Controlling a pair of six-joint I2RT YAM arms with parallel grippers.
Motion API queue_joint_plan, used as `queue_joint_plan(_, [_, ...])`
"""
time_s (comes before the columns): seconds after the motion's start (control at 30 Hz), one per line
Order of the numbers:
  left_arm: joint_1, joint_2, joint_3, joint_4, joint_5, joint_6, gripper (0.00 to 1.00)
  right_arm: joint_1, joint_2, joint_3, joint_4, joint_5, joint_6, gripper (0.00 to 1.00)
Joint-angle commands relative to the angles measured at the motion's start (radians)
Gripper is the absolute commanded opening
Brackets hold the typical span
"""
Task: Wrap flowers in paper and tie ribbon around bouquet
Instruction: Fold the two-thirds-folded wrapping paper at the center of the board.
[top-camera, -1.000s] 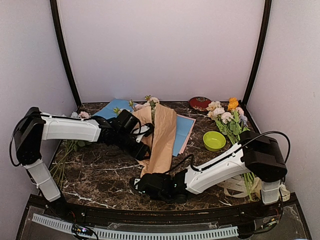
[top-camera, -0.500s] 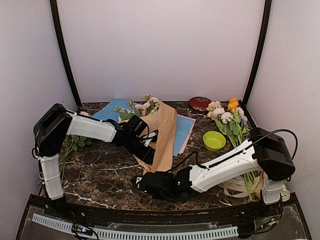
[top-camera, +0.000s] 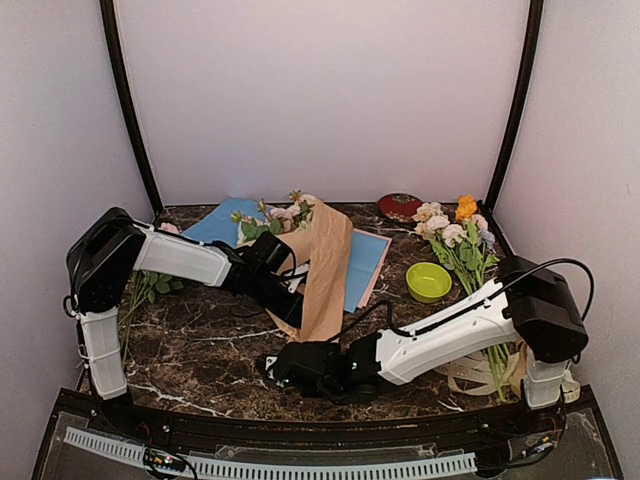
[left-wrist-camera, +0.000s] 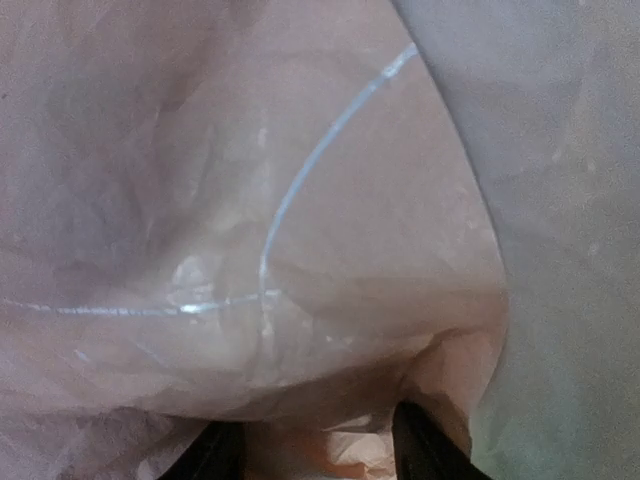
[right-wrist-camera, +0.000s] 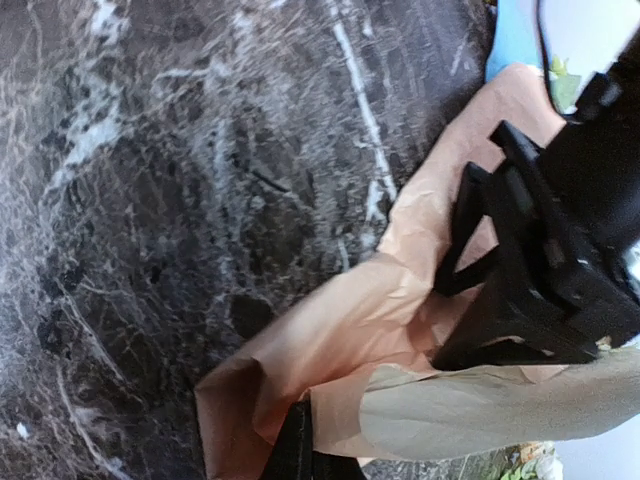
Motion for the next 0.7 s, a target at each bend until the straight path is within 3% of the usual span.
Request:
queue_joint_plan(0.0, [-0.001,0.019,-0.067,0.011,0.063,-0.022,0.52,0.009,0.063,0.005,0.098,-0.059,-0.052,0.00])
queue_joint_plan(0.3, [0.013,-0.061,-0.082,0.058,0.098,-0.036,0.53,-0.004,0.139,-0.007,0.109,-0.099,-0.017,0.00])
queue_joint_plan(0.67, [0.128,-0.320,-0.059,-0.041,-0.040,-0.073,0.63,-0.004,0.145,-0.030,0.091,-0.132,0.038,0.00])
